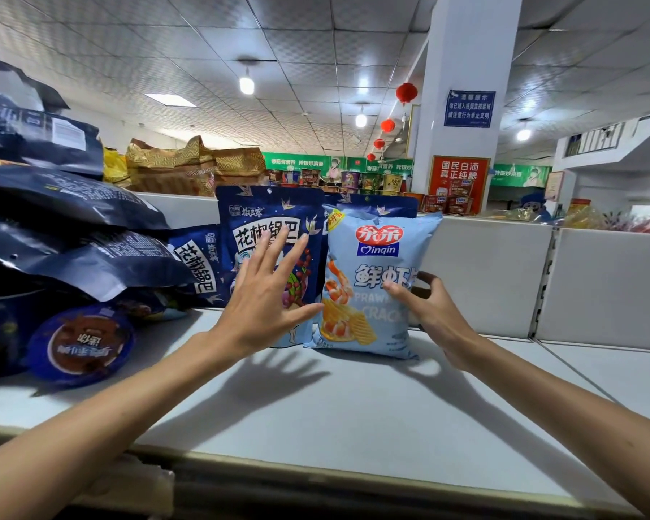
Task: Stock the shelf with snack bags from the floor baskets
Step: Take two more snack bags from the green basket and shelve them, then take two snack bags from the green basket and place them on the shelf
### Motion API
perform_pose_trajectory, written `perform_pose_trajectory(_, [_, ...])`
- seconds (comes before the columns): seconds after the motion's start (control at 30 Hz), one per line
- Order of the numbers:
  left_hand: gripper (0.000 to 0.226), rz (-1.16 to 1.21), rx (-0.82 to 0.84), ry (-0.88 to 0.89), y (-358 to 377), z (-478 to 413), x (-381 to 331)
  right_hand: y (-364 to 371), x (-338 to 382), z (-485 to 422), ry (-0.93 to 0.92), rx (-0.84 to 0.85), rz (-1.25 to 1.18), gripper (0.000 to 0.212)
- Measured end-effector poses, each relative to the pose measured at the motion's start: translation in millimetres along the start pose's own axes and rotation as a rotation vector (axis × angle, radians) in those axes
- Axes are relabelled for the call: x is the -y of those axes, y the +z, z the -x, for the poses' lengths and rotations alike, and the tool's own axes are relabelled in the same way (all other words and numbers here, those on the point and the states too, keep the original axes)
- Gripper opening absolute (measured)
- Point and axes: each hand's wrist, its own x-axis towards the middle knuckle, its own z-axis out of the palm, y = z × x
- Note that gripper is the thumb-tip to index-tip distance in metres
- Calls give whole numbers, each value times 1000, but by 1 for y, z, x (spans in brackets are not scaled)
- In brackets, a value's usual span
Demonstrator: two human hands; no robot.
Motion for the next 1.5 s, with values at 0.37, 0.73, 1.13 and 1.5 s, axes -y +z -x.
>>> perform_pose_trajectory(0.37, [96,591,89,-172,-16,19,-48,-8,32,61,-180,-215,22,93])
perform_pose_trajectory(0.73, [70,1066,153,56,1,64,-191,-73,17,216,-270,-380,-44,103])
perform_pose_trajectory(1.13, [79,1531,666,226,79,198,-530,-308,-27,527,-93,-882,20,76])
perform_pose_trajectory(1.5, [89,1524,1297,366,177,379,-809,-464,-94,791,147,-1510,0,74])
